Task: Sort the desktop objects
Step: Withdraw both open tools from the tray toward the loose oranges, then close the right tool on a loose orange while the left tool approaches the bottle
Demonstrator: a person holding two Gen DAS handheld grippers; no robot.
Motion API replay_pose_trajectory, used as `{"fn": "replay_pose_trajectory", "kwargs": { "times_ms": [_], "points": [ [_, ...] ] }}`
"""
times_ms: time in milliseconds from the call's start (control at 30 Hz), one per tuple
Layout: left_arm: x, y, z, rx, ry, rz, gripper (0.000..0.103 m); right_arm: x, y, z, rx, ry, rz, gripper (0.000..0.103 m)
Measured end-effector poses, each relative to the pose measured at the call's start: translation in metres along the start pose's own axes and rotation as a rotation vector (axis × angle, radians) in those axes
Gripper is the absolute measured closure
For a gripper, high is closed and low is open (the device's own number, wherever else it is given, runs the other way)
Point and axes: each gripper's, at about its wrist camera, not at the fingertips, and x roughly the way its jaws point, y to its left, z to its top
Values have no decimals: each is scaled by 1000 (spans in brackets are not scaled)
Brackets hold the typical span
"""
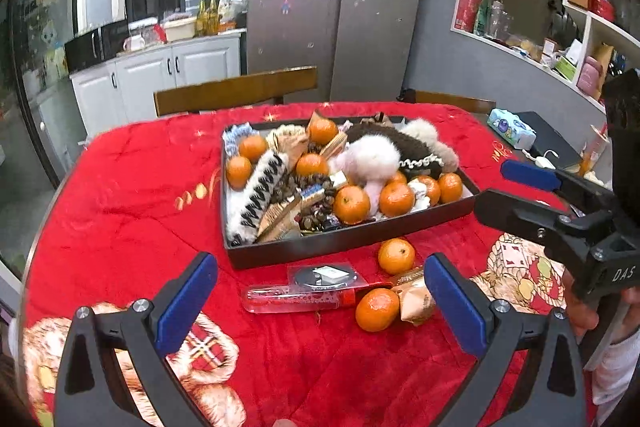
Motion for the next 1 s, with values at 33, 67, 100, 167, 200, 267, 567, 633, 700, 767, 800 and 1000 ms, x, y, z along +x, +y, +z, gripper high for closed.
{"fn": "replay_pose_trajectory", "kwargs": {
  "times_ms": [33, 67, 100, 167, 200, 267, 567, 633, 700, 767, 800, 1000],
  "points": [
    [8, 1, -1, -2, 20, -3, 0, 6, -2, -2, 8, 8, 1, 0],
    [16, 1, -4, -4, 39, -3, 0, 11, -5, -4, 21, 19, 4, 0],
    [22, 3, -7, -4, 51, -5, 0, 17, -8, -6, 31, 38, 14, 0],
    [36, 4, -12, -4, 80, -2, 0, 28, -14, -10, 54, 70, 30, 0],
    [41, 4, -13, -3, 90, 0, 0, 32, -17, -12, 64, 80, 32, 0],
    [49, 7, -16, -9, 101, 11, 0, 40, -22, -16, 76, 102, 31, 0],
    [68, 16, -19, -23, 125, 70, 0, 80, -35, -37, 128, 236, 68, 2],
    [70, 13, -21, -2, 125, 82, 0, 91, -35, -43, 134, 300, 71, 16],
    [72, 11, -22, 5, 133, 72, 0, 101, -34, -49, 130, 340, 71, 18],
    [74, 10, -23, 10, 137, 70, 0, 104, -32, -53, 118, 322, 53, 18],
    [76, 10, -23, 10, 139, 71, 0, 104, -31, -54, 107, 319, 49, 18],
    [85, 15, -28, -35, 159, 23, 0, 101, -32, -56, 105, 303, 58, 68]
  ]
}}
